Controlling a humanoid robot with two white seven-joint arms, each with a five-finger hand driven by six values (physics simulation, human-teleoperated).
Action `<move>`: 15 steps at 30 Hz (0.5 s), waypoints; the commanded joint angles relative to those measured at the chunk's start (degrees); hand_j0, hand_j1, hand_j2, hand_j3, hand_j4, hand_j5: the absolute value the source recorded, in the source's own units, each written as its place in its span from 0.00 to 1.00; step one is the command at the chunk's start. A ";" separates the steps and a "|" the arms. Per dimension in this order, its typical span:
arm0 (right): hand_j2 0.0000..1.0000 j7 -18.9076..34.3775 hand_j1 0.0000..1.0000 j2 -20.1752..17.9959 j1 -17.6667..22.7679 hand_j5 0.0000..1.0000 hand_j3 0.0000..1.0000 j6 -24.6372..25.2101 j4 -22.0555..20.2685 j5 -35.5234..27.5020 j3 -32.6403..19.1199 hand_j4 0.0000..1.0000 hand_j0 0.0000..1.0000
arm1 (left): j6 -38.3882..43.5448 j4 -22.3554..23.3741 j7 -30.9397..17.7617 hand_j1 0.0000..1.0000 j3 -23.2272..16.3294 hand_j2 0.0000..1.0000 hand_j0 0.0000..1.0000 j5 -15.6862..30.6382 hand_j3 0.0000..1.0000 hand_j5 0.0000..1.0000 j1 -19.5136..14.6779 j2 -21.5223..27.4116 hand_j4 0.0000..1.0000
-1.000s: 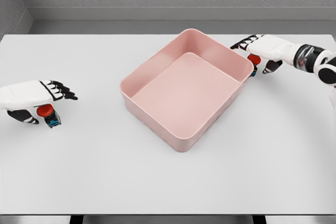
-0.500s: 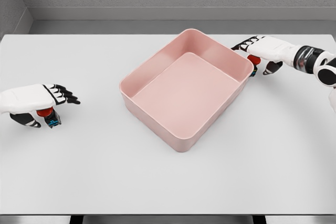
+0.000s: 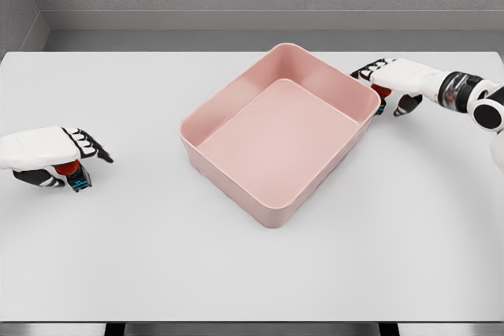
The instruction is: Put the industrial switch in the basket with both arms
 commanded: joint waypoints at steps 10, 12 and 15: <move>1.00 -0.03 1.00 0.19 0.09 1.00 1.00 0.14 1.14 -0.28 -0.52 1.00 1.00 | 0.03 0.04 -0.35 0.53 0.08 0.53 0.53 -0.55 0.53 0.53 0.00 0.04 0.53; 1.00 -0.03 1.00 0.19 0.09 1.00 1.00 0.14 1.14 -0.28 -0.52 1.00 1.00 | 0.03 0.04 -0.35 0.49 0.08 0.49 0.49 -0.55 0.49 0.49 -0.09 0.04 0.49; 1.00 -0.12 1.00 0.19 0.09 1.00 1.00 0.14 1.14 -0.37 -0.52 1.00 1.00 | 0.03 0.04 -0.35 0.42 0.08 0.42 0.42 -0.55 0.42 0.42 -0.26 0.04 0.42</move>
